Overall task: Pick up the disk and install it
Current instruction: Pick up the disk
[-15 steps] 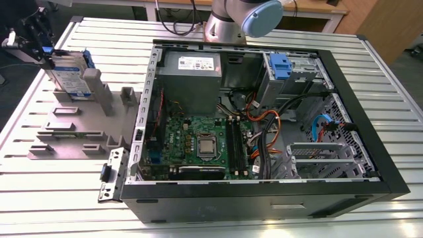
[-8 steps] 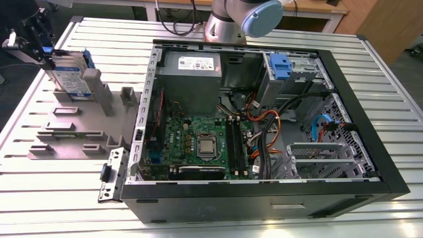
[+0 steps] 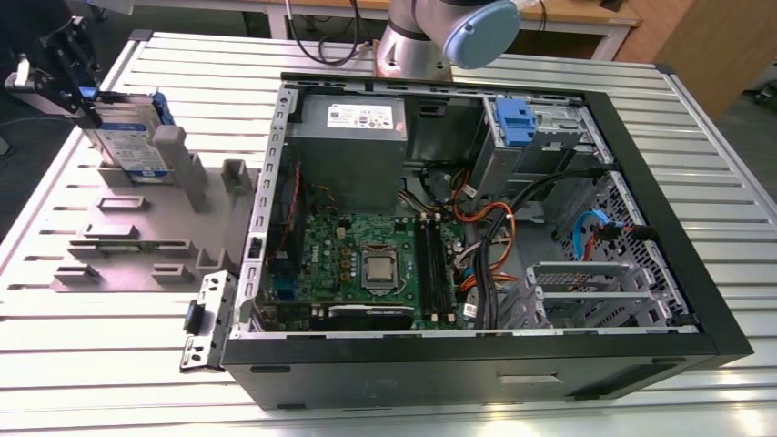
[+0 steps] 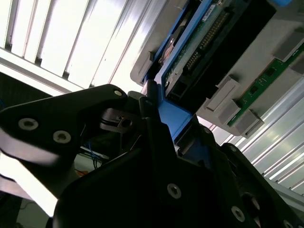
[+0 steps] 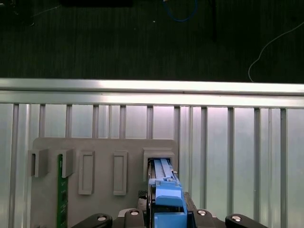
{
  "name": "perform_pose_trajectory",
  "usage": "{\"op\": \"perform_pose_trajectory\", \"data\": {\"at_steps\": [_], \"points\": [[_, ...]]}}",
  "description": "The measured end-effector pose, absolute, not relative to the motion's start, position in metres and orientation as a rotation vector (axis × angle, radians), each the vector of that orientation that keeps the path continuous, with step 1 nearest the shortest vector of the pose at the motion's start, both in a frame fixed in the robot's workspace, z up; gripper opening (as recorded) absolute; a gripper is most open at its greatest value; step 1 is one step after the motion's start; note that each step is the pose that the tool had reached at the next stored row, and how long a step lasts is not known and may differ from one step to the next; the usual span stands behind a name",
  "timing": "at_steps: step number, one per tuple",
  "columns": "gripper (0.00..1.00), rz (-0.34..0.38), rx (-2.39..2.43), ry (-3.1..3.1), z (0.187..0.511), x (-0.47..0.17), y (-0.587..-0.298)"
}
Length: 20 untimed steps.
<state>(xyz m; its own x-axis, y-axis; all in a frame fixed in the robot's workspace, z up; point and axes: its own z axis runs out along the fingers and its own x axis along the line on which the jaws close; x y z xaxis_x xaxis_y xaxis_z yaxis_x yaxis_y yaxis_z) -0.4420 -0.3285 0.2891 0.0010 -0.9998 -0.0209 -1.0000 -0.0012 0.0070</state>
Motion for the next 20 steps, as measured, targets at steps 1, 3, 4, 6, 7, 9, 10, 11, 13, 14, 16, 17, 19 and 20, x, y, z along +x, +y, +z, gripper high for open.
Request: {"op": "perform_pose_trajectory", "data": {"at_steps": [1,3,4,6,7,9,10,11,13,14,16,17,19,20], "points": [[0.37,0.031,-2.216,2.213,0.2889,-0.4420,-0.3285],[0.37,0.031,-2.215,2.213,0.2888,-0.4420,-0.3285],[0.37,0.031,-2.215,2.213,0.2888,-0.4419,-0.3285],[0.37,0.031,-2.215,2.213,0.2890,-0.4420,-0.3285],[0.37,0.031,-2.215,2.213,0.2892,-0.4420,-0.3285],[0.37,0.031,-2.215,2.213,0.2898,-0.4419,-0.3285],[0.37,0.031,-2.215,2.213,0.2900,-0.4419,-0.3285],[0.37,0.031,-2.215,2.213,0.2903,-0.4419,-0.3285],[0.37,0.031,-2.215,2.213,0.2908,-0.4420,-0.3285],[0.37,0.031,-2.215,2.213,0.2910,-0.4420,-0.3285],[0.37,0.031,-2.215,2.213,0.2916,-0.4420,-0.3285],[0.37,0.031,-2.216,2.213,0.2921,-0.4420,-0.3285],[0.37,0.031,-2.216,2.213,0.2931,-0.4419,-0.3285],[0.37,0.031,-2.216,2.213,0.2936,-0.4420,-0.3285]]}}
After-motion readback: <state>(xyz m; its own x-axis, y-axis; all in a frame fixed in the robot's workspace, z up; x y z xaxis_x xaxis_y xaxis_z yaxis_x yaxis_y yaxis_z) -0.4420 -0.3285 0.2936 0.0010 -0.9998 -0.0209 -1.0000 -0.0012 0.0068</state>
